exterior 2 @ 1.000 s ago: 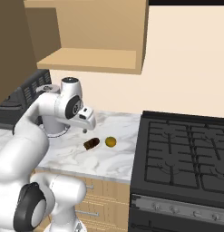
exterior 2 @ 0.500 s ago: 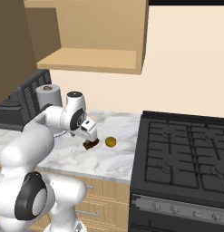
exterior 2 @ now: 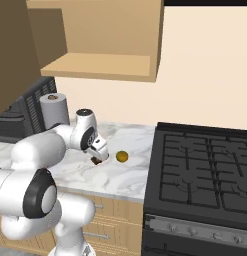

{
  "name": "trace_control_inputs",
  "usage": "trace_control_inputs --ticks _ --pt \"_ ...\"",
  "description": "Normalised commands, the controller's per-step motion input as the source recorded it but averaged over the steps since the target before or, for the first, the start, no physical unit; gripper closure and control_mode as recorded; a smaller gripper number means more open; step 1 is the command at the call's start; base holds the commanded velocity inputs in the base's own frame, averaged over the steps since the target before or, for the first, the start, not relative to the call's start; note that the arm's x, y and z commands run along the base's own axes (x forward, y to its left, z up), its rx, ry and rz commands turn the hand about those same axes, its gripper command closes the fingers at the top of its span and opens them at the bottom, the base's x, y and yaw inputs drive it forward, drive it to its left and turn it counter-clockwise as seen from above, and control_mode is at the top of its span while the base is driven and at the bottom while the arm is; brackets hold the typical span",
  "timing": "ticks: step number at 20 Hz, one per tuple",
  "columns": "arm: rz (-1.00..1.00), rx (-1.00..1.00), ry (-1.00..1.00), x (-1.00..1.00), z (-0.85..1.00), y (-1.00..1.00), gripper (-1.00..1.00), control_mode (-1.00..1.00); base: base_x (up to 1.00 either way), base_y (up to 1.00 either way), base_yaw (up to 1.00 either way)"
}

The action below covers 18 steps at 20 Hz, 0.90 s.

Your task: Pick the orange, sweet potato from the counter and place them in the cabinet. Then close the cabinet.

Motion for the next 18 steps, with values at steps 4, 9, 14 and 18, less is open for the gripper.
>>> trace_control_inputs --ticks 4,9,14,18 --pt "-0.05 0.0 0.0 0.33 -0.31 0.0 -1.0 -1.0 0.0 0.0 0.0" --pt "-0.01 0.0 0.0 0.32 -0.41 0.0 -1.0 -1.0 0.0 0.0 0.0" --pt "0.0 0.0 0.0 0.34 -0.41 0.0 -1.0 -1.0 0.0 0.0 0.0" --pt "0.0 0.0 -0.02 0.26 -0.48 0.0 1.0 -1.0 0.0 0.0 0.0"
